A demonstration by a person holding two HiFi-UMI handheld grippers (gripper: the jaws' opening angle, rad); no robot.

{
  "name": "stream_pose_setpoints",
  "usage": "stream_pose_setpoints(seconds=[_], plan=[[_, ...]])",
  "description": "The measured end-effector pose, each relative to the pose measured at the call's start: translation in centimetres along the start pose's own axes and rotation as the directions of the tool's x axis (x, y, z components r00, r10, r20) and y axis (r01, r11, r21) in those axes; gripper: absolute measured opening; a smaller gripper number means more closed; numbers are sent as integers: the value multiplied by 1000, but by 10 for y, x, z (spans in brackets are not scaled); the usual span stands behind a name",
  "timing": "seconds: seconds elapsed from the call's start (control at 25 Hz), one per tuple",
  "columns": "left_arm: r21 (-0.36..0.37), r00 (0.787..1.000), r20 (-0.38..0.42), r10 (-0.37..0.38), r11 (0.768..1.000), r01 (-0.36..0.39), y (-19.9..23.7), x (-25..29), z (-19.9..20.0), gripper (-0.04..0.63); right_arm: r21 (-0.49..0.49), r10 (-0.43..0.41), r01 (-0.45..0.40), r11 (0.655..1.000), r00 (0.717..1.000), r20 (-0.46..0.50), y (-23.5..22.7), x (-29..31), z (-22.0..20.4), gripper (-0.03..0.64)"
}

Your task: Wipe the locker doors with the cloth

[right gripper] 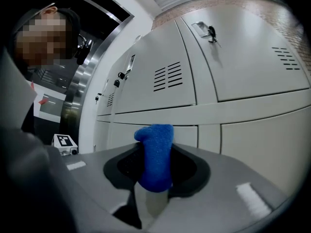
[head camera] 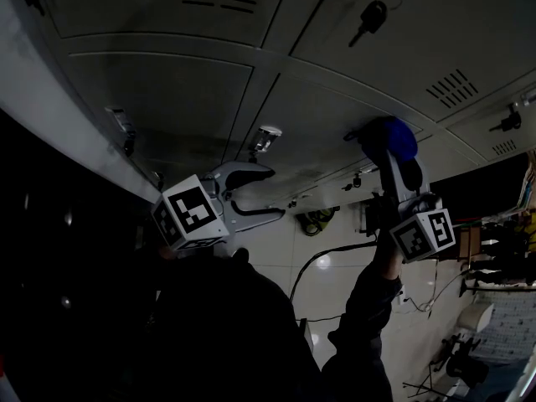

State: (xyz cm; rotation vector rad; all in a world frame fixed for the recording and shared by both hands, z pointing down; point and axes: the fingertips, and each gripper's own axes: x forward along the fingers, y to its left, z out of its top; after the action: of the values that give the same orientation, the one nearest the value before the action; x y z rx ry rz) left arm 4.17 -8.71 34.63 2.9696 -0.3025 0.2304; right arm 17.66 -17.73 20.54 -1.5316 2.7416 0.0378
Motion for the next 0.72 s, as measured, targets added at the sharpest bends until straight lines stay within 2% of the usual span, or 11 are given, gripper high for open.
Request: stream_pose_setpoints(seconds=[0.24,0.44,0.56,0.72], plan=[[-5,1000,-17,-5,1000,5,-1,4,-5,264,-3,-78,78,997,997,-4,-37,-24,1,129],[-1,1000,-18,-11,1000,11,-3,9,-4,264,-27,-93,92,995,996,-3,-39,-27,2,127],[4,999,-26,-20,1000,20,-6,9,-5,264,-54,-64,64,996,998,-3,-20,-26,1,126],[1,999,-35,-7,1000,7,-5,2,-10,263,-62,29,-29,998,1000,0,24,-10,-6,126]])
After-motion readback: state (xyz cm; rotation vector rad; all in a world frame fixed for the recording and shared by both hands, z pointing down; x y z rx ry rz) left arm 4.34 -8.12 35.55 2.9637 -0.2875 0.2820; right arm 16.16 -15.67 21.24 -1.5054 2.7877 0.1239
